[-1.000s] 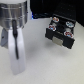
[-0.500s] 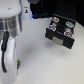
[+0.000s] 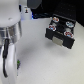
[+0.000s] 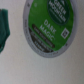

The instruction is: Open the kcup holder, insert the kcup into the holder, and close the kcup holder

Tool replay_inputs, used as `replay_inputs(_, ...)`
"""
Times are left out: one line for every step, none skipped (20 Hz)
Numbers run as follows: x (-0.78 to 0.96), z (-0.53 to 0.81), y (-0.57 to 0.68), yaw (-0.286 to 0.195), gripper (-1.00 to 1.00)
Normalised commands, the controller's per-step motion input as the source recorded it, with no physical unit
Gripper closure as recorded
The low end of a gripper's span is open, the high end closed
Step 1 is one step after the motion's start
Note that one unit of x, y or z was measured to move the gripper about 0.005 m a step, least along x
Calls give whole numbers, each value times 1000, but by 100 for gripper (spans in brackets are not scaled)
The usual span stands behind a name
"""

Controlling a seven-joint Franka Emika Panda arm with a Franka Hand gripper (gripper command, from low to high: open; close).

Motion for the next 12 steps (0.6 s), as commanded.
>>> replay_inputs(125, -153, -172, -120, -100)
replay_inputs(141, -142, -168, -119, -100)
replay_inputs(154, -132, -164, -118, -100)
replay_inputs(137, -116, -138, -111, -100)
replay_inputs(114, -81, -98, -96, -100)
replay_inputs(108, -56, -87, -89, -100)
replay_inputs(73, -17, -51, -80, 100)
replay_inputs(50, -24, -40, -66, 100)
replay_inputs(43, -7, -30, -58, 100)
replay_inputs(47, 3, -28, -60, 100)
replay_inputs(48, 20, -23, -60, 100)
replay_inputs(58, 49, -19, -60, 100)
